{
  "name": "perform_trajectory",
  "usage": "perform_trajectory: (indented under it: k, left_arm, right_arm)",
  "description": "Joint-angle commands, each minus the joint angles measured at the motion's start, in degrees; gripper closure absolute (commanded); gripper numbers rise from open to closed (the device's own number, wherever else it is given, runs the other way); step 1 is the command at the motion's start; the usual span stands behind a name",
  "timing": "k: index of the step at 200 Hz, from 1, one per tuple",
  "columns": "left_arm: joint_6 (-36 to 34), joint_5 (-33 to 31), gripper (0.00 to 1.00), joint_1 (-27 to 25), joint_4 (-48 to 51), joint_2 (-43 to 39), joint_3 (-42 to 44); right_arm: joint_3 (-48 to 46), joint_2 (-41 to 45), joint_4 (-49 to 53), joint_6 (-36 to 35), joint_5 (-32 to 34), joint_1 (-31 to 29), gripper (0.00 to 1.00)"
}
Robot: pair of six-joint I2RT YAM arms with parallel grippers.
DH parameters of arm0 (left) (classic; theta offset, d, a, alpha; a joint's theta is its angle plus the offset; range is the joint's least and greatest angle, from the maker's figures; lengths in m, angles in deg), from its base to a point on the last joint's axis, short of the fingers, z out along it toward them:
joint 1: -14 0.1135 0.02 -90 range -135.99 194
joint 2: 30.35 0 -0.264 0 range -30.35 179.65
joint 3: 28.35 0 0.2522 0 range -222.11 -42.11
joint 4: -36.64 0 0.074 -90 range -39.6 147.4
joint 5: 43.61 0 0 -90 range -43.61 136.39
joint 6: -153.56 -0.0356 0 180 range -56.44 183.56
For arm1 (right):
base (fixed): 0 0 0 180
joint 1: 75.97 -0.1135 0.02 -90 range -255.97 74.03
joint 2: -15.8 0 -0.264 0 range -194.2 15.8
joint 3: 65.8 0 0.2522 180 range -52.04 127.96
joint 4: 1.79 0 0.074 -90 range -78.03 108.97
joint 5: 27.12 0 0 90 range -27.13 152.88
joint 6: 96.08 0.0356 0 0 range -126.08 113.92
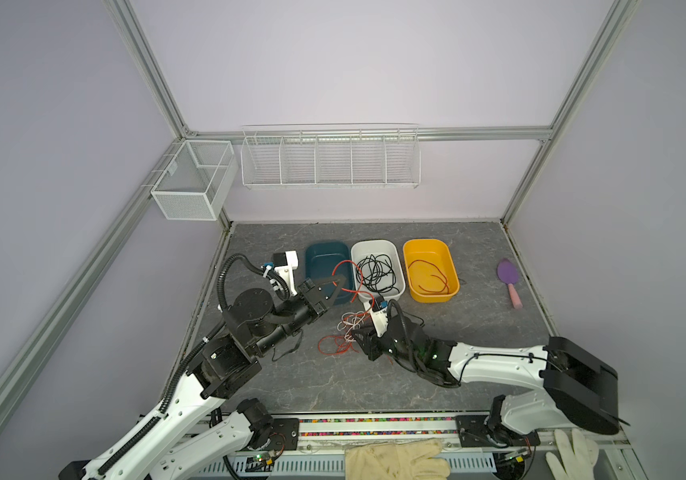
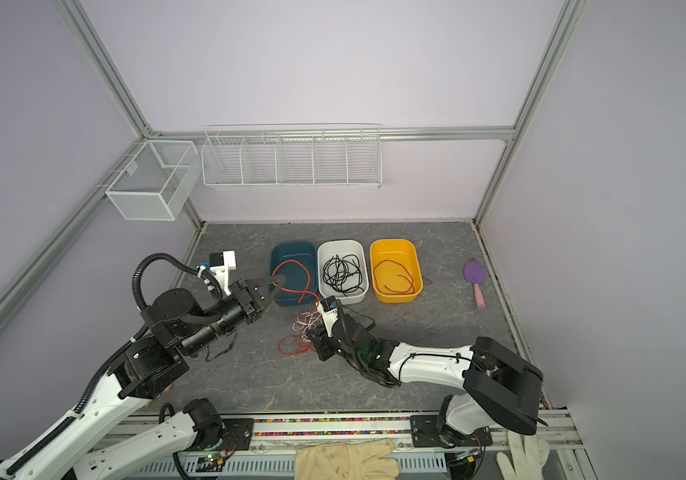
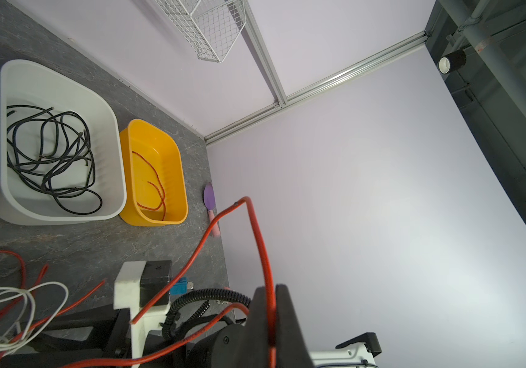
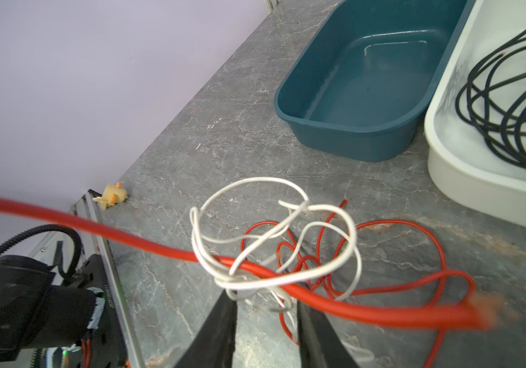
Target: Untangle the cables
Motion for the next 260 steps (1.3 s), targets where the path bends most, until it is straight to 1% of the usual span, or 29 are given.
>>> perform_trajectory:
  k: [1,8,26,30,34,47,52,110,142,173,211,220,235,260]
  left_arm:
    - [0.21,-1.43,1.00,-0.33,0.79,-1.48,-1.86]
    - [-0.04,-1.79,1.00,-0.33,1.41,-1.64,-2.07]
    - [-0.97,-3.10,1.00,-0.33,3.08,-2.38,-2.96]
    - [-1.24,-3.42,1.00,-0.34,3.67,-2.61,-3.28]
    - [-1.58,-3.82,1.00,-0.33,4.18,-2.80,-3.62]
    - [-1.67,-5.15,1.00,-0.33,6.19,-3.27,-4.86]
    - [-3.73,-5.76,1.00,-0.35,7.06,-3.41,-5.47]
    - [-9.49,-10.91,1.00,-0.33,17.13,-3.81,-13.68]
    - [-11.42,-13.41,1.00,-0.33,18.77,-4.27,-16.28]
    - [-13.35,-12.79,1.00,-0.33,22.13,-2.29,-20.44]
    - [-17.16,-12.87,1.00,-0.37,28.31,0.24,-28.82]
    - [-17.86,-12.77,1.00,-0.33,29.17,2.18,-30.43]
    - [-18.38,-12.36,1.00,-0.33,30.02,3.22,-31.78]
    - [-18.32,-10.18,1.00,-0.33,29.68,5.00,-31.45]
  right_arm:
    - [1.56,-0.95,-0.79,-0.38,1.68,0.54,0.74]
    - [1.53,-1.08,-0.44,-0.44,1.68,0.53,0.75]
    - [0.78,-0.87,0.14,-0.49,2.66,0.65,0.87]
    - [0.44,-0.72,0.22,-0.34,2.99,0.74,0.92]
    - [0.12,-0.66,0.29,-0.25,3.22,0.78,0.93]
    - [-1.23,-0.22,-0.09,0.10,3.27,1.09,0.93]
    - [-1.77,-0.10,-0.40,0.13,3.21,1.27,0.94]
    - [-8.37,2.24,-0.72,1.51,4.76,2.55,0.94]
    - [-11.81,2.80,-1.26,3.06,4.25,4.43,0.94]
    - [-13.64,3.05,-1.18,3.37,3.92,5.90,0.94]
    - [-15.00,3.70,-0.31,3.64,3.89,7.57,0.94]
    - [-15.11,4.01,0.07,3.64,3.99,7.95,0.94]
    - [-15.04,4.76,0.94,3.66,3.84,8.33,0.94]
    - [-14.17,7.50,4.11,3.12,2.95,8.49,0.94]
